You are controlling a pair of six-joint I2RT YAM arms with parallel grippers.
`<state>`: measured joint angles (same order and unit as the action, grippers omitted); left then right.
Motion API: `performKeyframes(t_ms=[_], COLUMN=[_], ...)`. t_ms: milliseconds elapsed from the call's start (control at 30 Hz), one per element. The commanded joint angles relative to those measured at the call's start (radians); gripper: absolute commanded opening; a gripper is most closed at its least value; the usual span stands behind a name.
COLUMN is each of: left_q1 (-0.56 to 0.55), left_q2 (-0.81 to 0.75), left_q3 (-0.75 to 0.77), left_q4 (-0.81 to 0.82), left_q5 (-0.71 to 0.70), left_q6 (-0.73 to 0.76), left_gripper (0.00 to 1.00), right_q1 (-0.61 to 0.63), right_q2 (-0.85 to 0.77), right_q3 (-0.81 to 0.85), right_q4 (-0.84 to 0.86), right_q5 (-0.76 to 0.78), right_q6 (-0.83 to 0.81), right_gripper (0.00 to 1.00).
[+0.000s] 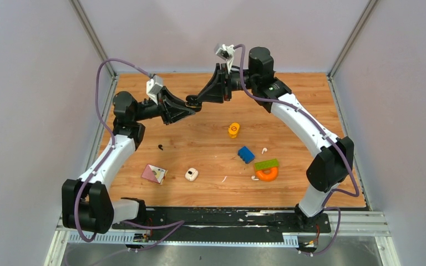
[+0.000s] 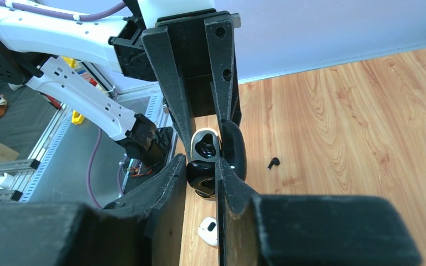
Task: Insert the wireless bluetooth earbuds into the charging case
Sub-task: Insert the right earbud into the right side groove of the charging case.
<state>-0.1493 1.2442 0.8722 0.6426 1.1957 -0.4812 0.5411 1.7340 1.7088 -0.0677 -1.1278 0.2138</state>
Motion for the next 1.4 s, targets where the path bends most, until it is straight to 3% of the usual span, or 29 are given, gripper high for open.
performKeyframes(t_ms=[0,1200,1367], left_q1=[-0.003,0.001,0.001], left_q2=[-0.033,-0.022,-0.017], left_q3=[-0.011,-0.013,-0.014], left_q4=[0.053,0.069,0.058], left_q5=[0.001,-0.050,-0.048], left_q6=[-0.027,-0.090,-0.083], left_gripper=[0.00,0.00,0.00], right_q1=[0.012,0.026,0.019], right_q2=[-0.021,-0.015,-0.009], right_q3=[0.025,0.030,0.087], right_q4=[0.012,-0.014,0.021], right_q5=[0.031,0.055,0.061], right_q6=[-0.026,-0.077,-0.017], right_gripper=[0.16,0.18,0.17])
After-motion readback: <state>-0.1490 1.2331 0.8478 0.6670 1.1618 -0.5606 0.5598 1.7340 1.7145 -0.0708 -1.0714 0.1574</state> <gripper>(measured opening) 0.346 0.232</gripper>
